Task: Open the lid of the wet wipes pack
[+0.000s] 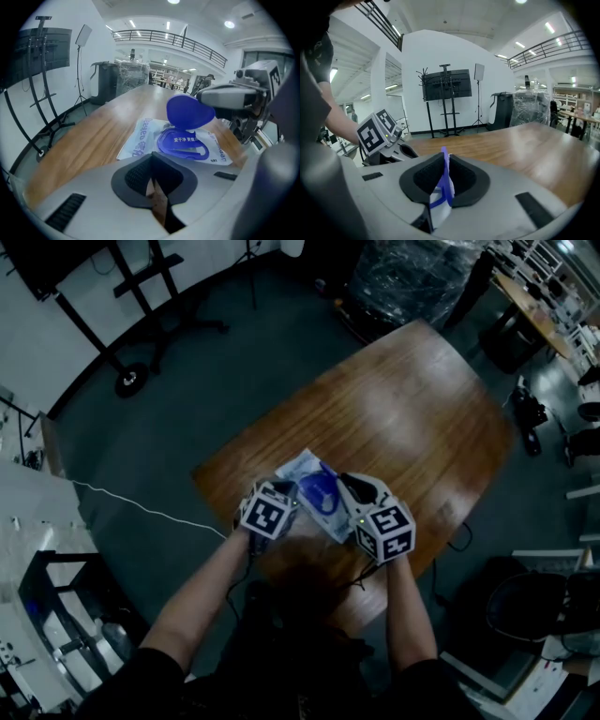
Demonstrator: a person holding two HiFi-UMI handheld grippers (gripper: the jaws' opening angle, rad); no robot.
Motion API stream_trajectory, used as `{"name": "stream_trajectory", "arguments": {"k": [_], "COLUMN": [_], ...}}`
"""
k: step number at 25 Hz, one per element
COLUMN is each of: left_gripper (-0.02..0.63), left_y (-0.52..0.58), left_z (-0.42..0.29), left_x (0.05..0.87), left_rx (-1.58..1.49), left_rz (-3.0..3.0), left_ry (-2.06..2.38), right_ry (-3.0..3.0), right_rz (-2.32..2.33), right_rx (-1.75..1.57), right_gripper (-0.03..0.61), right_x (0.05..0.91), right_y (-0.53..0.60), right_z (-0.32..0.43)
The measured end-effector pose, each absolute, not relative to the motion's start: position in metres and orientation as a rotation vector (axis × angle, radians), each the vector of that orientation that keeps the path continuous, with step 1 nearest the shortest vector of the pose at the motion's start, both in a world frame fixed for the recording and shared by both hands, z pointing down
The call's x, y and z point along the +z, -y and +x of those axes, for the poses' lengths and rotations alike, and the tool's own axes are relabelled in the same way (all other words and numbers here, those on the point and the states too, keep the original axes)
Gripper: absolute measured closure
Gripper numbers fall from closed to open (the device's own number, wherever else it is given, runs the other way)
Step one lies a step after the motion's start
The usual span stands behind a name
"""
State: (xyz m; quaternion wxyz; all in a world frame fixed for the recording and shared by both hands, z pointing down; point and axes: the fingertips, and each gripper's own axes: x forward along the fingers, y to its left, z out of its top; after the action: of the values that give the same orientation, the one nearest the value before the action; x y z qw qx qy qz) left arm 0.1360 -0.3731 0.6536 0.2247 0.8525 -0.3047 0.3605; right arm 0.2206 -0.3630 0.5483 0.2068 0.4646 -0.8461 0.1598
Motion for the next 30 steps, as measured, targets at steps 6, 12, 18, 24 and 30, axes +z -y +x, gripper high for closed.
{"name": "stream_trajectory", "arguments": {"k": [6,12,18,24,30], "left_gripper": [0.609,0.609,0.609,0.609,0.609], "left_y": [0.372,0.373,0.371,0.363,0.340], "left_z": [0.136,0.128,0.124,0.124,0.131], "left_x": [0.652,0.644,0.624,0.586,0.541], "left_rx": [1.005,1.008,0.966,0.867,0.725], "left_rz": [2.353,2.354,2.383,2.462,2.573], "left_ry": [0.855,0.924,0.986,1.002,0.967], "right_ry": [2.311,2.240,2.146,2.185,2.238], "right_rz": [1.427,1.553,1.684,1.813,1.877], "right_rx": [0.419,0.403,0.389,0.362,0.322], "right_gripper": [0.538,0.538,0.538,0.539,0.568], "right_x": [0.551,0.565,0.572,0.539,0.500], "right_y": [0.380,0.395,0.402,0.384,0.342], "right_z": [0.250,0.278,0.300,0.303,0.275]}}
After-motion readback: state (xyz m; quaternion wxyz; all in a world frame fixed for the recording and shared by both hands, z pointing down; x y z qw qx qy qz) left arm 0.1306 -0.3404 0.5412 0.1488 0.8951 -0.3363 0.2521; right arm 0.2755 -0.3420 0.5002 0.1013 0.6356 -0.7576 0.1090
